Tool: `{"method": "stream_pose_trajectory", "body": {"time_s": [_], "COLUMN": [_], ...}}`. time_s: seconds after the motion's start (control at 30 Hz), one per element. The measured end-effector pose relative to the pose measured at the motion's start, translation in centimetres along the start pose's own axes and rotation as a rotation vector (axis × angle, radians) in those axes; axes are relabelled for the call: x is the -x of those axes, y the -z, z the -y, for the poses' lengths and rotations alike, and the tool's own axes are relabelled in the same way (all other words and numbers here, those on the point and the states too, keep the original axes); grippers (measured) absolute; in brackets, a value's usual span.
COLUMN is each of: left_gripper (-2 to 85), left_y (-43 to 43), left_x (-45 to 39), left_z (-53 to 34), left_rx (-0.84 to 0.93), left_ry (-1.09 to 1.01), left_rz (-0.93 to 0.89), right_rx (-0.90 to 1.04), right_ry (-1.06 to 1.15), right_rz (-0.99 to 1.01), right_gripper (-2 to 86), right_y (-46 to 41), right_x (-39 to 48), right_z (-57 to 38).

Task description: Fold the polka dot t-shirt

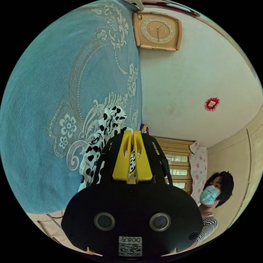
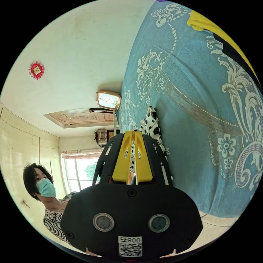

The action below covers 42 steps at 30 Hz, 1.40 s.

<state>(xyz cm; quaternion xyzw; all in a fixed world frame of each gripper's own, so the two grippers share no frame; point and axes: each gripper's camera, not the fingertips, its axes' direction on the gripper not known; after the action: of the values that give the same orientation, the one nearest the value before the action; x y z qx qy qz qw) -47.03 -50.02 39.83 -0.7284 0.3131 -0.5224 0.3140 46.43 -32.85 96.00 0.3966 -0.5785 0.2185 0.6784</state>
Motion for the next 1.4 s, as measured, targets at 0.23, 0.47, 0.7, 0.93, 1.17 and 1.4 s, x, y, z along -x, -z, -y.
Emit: {"method": "stream_pose_trajectory", "body": {"time_s": [0.23,0.47,0.7,0.93,1.17,1.4], "left_gripper": [1.8,5.4,7.6,7.7,7.0,1.6], "left_y": [-2.4,-6.2,-7.2,-13.5,-25.3,-29.5], "left_x": [-1.3,-2.0,-4.9,-10.6,-14.6,-15.4], "left_z": [4.2,7.4,7.2,3.6,2.9,2.0], "left_rx": [-0.043,-0.052,-0.164,-0.019,0.25,0.311], "left_ry": [0.036,0.079,-0.014,-0.279,-0.557,-0.637], "left_rz": [0.025,0.076,0.089,0.361,0.696,0.841], "right_rx": [0.033,0.05,-0.095,0.021,0.189,0.23], "right_ry": [0.013,-0.063,0.003,0.268,0.507,0.539], "right_rz": [-0.006,-0.074,-0.065,-0.376,-0.83,-0.983], "right_gripper": [1.0,2.5,6.2,6.4,4.9,2.0], "right_y": [-3.4,-7.7,-8.2,-15.4,-28.4,-33.8], "right_x": [2.3,2.8,6.4,14.9,20.9,21.5], "right_z": [4.8,8.6,7.4,3.8,1.9,0.1]}}
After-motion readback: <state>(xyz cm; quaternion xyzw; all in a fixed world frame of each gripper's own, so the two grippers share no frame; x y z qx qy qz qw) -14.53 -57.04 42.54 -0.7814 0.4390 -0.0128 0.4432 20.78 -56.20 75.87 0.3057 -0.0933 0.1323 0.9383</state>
